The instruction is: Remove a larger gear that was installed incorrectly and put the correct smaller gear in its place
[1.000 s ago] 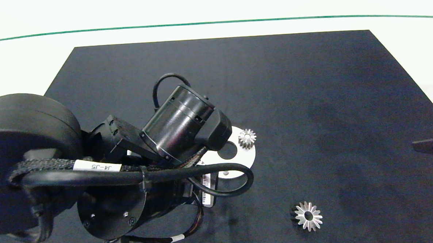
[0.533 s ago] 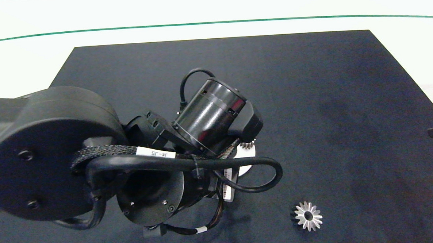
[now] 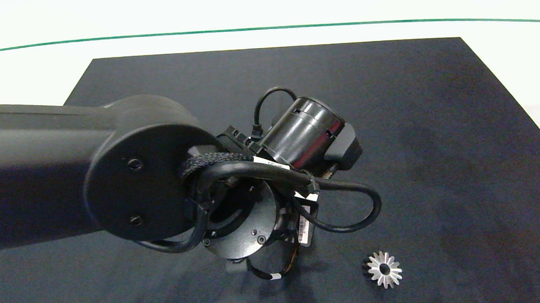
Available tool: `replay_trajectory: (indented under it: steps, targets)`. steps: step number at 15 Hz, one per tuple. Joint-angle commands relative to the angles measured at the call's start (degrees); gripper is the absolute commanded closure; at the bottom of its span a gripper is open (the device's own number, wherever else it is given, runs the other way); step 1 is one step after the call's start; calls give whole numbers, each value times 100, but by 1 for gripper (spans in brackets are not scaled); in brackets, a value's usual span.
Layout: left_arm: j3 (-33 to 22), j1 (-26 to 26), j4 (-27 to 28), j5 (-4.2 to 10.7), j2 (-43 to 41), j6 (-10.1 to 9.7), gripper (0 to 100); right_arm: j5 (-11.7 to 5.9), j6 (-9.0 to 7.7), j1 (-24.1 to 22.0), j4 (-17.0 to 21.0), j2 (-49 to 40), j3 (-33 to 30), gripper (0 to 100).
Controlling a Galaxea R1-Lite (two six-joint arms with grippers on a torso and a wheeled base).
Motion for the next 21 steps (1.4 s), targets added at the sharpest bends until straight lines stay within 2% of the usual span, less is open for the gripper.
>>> replay_trajectory:
  steps: [1, 5, 21]
  targets:
    - [-97, -6, 22, 26, 232, 140, 100, -6, 3, 7, 29, -15, 7, 0]
    - [-264, 21, 13, 26, 320, 211, 100, -6, 3, 7, 29, -24, 7, 0]
    - [-264, 188, 22, 26, 381, 211, 100, 29, -41, 16, 29, -24, 42, 0]
